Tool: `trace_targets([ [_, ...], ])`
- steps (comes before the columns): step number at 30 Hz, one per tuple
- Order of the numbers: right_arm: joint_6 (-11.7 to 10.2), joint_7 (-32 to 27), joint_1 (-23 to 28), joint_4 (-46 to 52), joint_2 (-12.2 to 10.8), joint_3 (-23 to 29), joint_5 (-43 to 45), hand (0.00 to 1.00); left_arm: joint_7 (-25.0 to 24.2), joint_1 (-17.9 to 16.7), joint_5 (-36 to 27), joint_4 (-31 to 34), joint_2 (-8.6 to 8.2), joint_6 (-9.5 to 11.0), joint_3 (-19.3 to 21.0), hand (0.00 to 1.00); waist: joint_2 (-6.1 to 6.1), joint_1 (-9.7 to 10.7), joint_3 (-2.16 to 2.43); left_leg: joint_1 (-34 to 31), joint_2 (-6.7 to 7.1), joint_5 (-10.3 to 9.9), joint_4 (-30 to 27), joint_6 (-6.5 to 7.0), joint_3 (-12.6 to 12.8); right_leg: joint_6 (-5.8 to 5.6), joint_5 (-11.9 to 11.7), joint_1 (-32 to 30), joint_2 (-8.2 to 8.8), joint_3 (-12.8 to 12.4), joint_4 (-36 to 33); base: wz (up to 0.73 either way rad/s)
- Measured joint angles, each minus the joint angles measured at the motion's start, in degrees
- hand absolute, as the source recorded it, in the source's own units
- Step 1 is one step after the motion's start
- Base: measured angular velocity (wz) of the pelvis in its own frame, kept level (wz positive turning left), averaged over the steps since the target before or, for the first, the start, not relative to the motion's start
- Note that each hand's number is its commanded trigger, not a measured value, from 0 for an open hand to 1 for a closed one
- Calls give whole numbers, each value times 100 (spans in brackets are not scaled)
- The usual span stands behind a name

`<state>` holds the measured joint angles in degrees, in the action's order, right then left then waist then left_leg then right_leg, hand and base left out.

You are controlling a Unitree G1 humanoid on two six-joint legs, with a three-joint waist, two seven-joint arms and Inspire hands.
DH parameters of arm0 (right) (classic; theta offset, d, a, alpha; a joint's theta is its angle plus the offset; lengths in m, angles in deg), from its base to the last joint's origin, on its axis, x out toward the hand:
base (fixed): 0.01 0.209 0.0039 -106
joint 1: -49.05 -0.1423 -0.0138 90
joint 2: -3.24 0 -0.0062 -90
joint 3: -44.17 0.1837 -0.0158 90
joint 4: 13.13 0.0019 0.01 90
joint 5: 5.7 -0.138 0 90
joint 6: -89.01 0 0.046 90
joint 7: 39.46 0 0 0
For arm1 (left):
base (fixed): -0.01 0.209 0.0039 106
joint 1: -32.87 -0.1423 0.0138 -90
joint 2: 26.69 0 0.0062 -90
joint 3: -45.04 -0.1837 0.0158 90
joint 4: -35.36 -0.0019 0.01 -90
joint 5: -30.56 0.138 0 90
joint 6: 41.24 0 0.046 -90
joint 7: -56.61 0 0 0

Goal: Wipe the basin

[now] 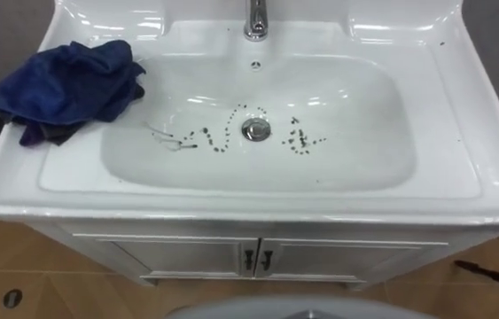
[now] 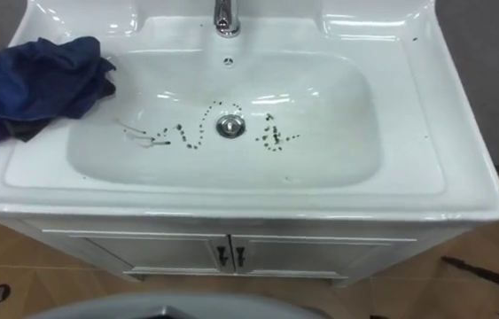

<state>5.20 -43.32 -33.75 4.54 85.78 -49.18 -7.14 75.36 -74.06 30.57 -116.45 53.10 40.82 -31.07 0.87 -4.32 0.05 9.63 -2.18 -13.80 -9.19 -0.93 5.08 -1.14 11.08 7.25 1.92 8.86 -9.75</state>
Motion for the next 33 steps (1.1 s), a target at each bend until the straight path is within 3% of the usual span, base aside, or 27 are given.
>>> trace_targets([
  [3, 15, 94, -97, -44, 82, 8, 61, 0, 209, -78, -459, 301, 3, 7, 421, 0, -5, -197, 4, -36, 3, 1, -54, 0, -81, 2, 2, 20, 7, 81, -1, 16],
  [4, 16, 103, -153, -77, 105, 16, 66, 0, 315, -80, -527, 412, 8, 13, 624, 0, -53, -263, 22, -50, 4, 1, -74, -1, -132, 4, 3, 37, 10, 130, 3, 22],
  [8, -14, 134, -179, -66, 149, 29, 182, 0, 789, -67, -615, 964, 24, 174, 1193, 0, -39, -455, 15, -95, 31, 2, -122, -2, -290, 2, 41, 102, 41, 283, 10, 22],
  [11, -21, 211, -165, 65, 239, 43, 185, 0, 1251, -174, -720, 2028, 74, 222, 1401, 0, -92, -584, 26, -201, 63, 1, -171, 0, -446, -1, 49, 103, 73, 420, 7, 23],
  [14, -168, 185, -143, 133, 314, 76, 196, 0, 2000, -148, -704, 3228, 274, 565, 1556, 0, -180, -748, 49, -279, 84, 8, -202, 1, -542, -2, 49, 78, 89, 509, 1, 17],
  [16, -262, 141, -80, 155, 322, 77, 171, 0, 2325, -81, -663, 3611, 458, 810, 1706, 0, -249, -849, 66, -246, 84, 13, -181, -1, -537, -2, 46, 95, 87, 517, 2, 0],
  [18, -300, 130, -36, 154, 321, 171, 199, 0, 2654, -25, -665, 4137, 614, 851, 2007, 0, -323, -869, 72, -219, 88, 15, -187, 0, -544, -3, 47, 97, 90, 524, 1, 0],
  [20, -324, 84, -6, 140, 345, 239, 206, 0, 3117, 37, -503, 4613, 856, 1064, 2354, 0, -437, -845, 70, -214, 102, 16, -159, 2, -575, -20, 58, 92, 100, 526, 3, 0],
  [24, -431, 93, 92, 98, 427, 210, 222, 0, 3539, 144, -182, 5263, 1163, 1241, 2651, 0, -556, -850, 47, -225, 110, 16, -157, 2, -544, -31, 67, 75, 105, 507, 19, -1],
  [25, -435, 94, 116, 135, 453, 214, 227, 0, 3631, 201, -154, 5431, 1270, 1249, 2705, 0, -617, -845, 63, -228, 111, 16, -160, 2, -543, -33, 69, 75, 107, 508, 21, 0],
  [27, -459, 96, 192, 161, 489, 241, 294, 0, 3735, 300, -140, 5722, 1397, 1258, 2755, 0, -648, -811, 47, -220, 111, 16, -159, 2, -539, -35, 71, 75, 108, 501, 22, 0],
  [29, -501, 94, 209, 188, 508, 248, 444, 0, 3821, 466, 194, 6054, 1488, 1275, 2818, 0, -664, -747, 29, -221, 111, 17, -164, 3, -530, -34, 71, 63, 105, 460, 12, -6],
  [33, -551, 92, 234, 199, 526, 247, 447, 0, 3830, 610, 538, 6485, 1666, 1339, 2830, 0, -719, -661, 44, -203, 111, 17, -165, 3, -454, -36, 74, 26, 102, 347, 13, -14],
])
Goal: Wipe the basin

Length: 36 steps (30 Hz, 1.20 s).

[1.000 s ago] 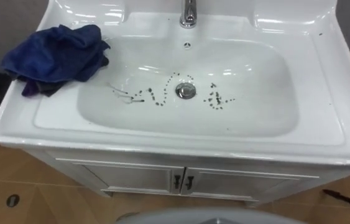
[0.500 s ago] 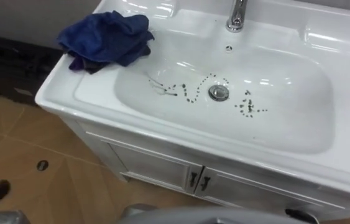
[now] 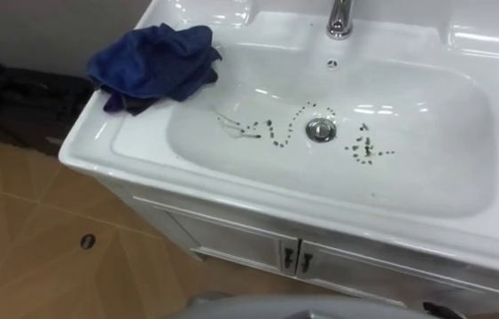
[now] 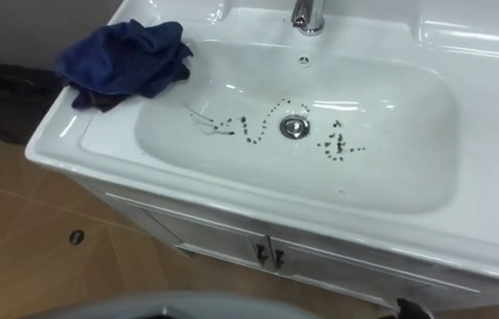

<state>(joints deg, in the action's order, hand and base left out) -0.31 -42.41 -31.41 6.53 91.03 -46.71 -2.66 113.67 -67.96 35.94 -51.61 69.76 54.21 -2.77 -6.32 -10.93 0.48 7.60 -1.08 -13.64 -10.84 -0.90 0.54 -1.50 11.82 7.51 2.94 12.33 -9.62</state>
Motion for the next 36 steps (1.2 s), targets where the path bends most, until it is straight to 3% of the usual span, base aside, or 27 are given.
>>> trace_targets([
  [5, -4, -1, -71, -105, 1, 3, 0, 0, -45, 52, 8, 473, 76, 4, -41, 0, -11, 295, -22, 13, 0, 0, 1, 0, 76, -7, -5, -31, -4, -106, -13, -9],
  [7, -8, 8, -101, -199, -4, 55, 19, 0, -70, 54, 276, 607, 73, 0, -157, 0, -4, 455, -30, 28, -8, 0, 2, 0, 123, -7, -5, -36, -7, -130, -20, -5],
  [9, 14, 43, -75, -280, -6, 53, 206, 0, -180, 51, 622, 751, 59, 2, -291, 0, 0, 484, -38, 74, -19, 0, 9, 0, 182, -4, -6, -18, -10, -164, -27, -11],
  [12, 72, 125, -36, -381, -17, 55, 446, 0, -368, -10, 865, 925, 26, 2, -566, 0, -1, 650, -80, 129, -19, 0, 38, 0, 205, -7, -7, 38, -20, -238, -10, -3],
  [15, 144, 211, -25, -569, -34, 57, 471, 0, -638, -24, 1026, 930, -167, -13, -839, 0, -10, 782, -101, 209, -25, 0, 91, 0, 258, -9, -7, 55, -34, -296, -17, -12],
  [20, 209, 351, 41, -598, -60, 54, 508, 0, -942, -14, 1103, 931, -448, -18, -1455, 0, 55, 961, -78, 269, -38, 0, 145, 1, 391, -15, -24, 14, -61, -461, -40, -15],
  [27, 291, 492, -115, -589, -70, 53, 626, 0, -1463, -19, 1117, 923, -549, -21, -2328, 0, 179, 1099, -79, 310, -38, 0, 146, 1, 560, -21, -23, -56, -74, -681, -114, -17],
  [31, 317, 495, -157, -631, -217, 58, 643, 0, -1808, -26, 1120, 882, -631, -49, -2747, 0, 308, 1214, -88, 328, -48, 0, 143, 1, 554, -14, -31, -58, -82, -681, -109, -1],
  [36, 317, 501, -163, -626, -281, 60, 653, 0, -2022, -25, 1115, 812, -670, -59, -2917, 0, 318, 1300, -84, 352, -59, 0, 145, 0, 559, -5, -44, -57, -100, -734, -116, -6],
])
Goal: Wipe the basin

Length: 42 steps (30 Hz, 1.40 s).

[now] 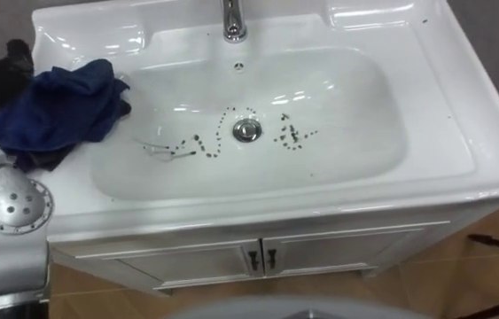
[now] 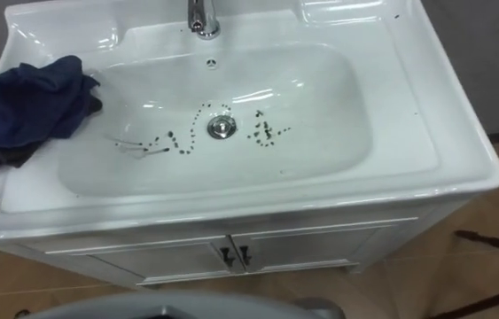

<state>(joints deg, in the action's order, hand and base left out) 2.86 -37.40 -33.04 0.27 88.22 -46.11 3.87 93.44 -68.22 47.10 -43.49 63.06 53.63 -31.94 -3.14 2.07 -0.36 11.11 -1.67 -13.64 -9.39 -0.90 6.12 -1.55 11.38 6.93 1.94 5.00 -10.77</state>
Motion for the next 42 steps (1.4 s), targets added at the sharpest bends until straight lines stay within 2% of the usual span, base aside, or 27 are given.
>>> trace_targets([
  [4, 72, -3, -17, 0, -10, 2, -8, 0, -30, 0, -1, -1, -139, 0, -10, 0, 3, 76, -10, 12, -1, 0, 2, 0, 1, 0, 0, -1, -4, -18, -4, 0],
  [12, 207, 63, -50, 9, -23, -10, -8, 0, -294, 8, -13, -683, -144, -76, -252, 0, -18, 77, -19, 7, -5, 0, 10, 0, 7, 1, 0, 21, -8, -16, -9, 2],
  [15, 254, 59, -114, -25, -29, -12, -4, 0, -463, 0, -13, -1068, -193, -105, -278, 0, 6, 65, -7, -50, -8, -1, 15, 1, 6, 2, -2, -45, -10, -11, -21, 0],
  [19, 324, 52, -138, -21, -27, -11, -4, 0, -709, -5, -11, -1334, -213, -305, -425, 0, 28, -8, 36, -94, -17, -1, 32, 2, 10, 9, -8, -119, -27, -21, -95, 0],
  [22, 375, 41, -156, -14, -23, -5, 2, 0, -855, -9, -15, -1352, -217, -500, -436, 0, 32, -28, 45, -94, -38, -1, 58, 2, 18, 27, -28, -110, -49, -17, -88, 0],
  [27, 379, 4, -164, 19, -8, -2, 112, 0, -900, -24, -13, -1352, -217, -628, -434, 0, -30, -67, 70, -51, -63, -1, 60, 2, 53, 42, -37, -116, -65, -18, -87, -3],
  [33, 380, 35, -156, 49, -3, -5, 196, 0, -906, -131, -14, -1352, -231, -707, -432, 0, -113, -70, 73, -40, -64, -1, 54, 1, 69, 42, -36, -108, -60, -23, -89, 0],
  [42, 385, 54, -141, 53, -2, -12, 189, 0, -906, -168, -2, -1344, -231, -735, -431, 0, -64, -77, 60, -51, -69, -1, 67, 1, 67, 45, -36, -131, -70, -35, -89, 0],
])
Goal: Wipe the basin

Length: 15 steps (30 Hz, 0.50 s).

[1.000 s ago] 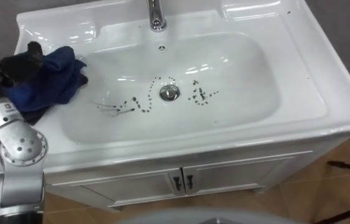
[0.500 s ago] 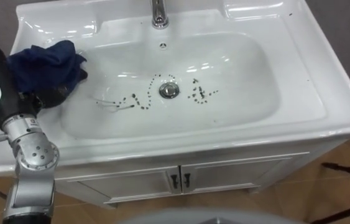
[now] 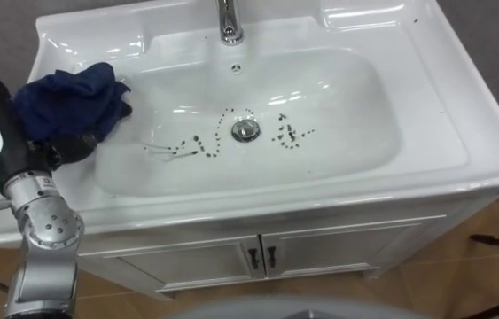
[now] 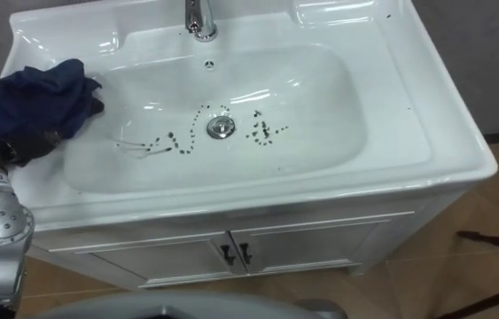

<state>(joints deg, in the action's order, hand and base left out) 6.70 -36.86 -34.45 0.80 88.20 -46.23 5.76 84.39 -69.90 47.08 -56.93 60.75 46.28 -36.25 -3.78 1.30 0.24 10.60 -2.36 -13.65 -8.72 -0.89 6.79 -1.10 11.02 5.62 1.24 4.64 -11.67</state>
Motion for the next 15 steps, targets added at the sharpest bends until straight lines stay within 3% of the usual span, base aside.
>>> trace_targets([
  [15, -11, 4, 35, -1, 9, -71, 5, 0, 23, -14, 568, 8, 0, -2, -255, 0, 27, 6, -21, -21, -9, 0, 1, -2, -2, 7, -6, 4, -17, 3, 99, 0],
])
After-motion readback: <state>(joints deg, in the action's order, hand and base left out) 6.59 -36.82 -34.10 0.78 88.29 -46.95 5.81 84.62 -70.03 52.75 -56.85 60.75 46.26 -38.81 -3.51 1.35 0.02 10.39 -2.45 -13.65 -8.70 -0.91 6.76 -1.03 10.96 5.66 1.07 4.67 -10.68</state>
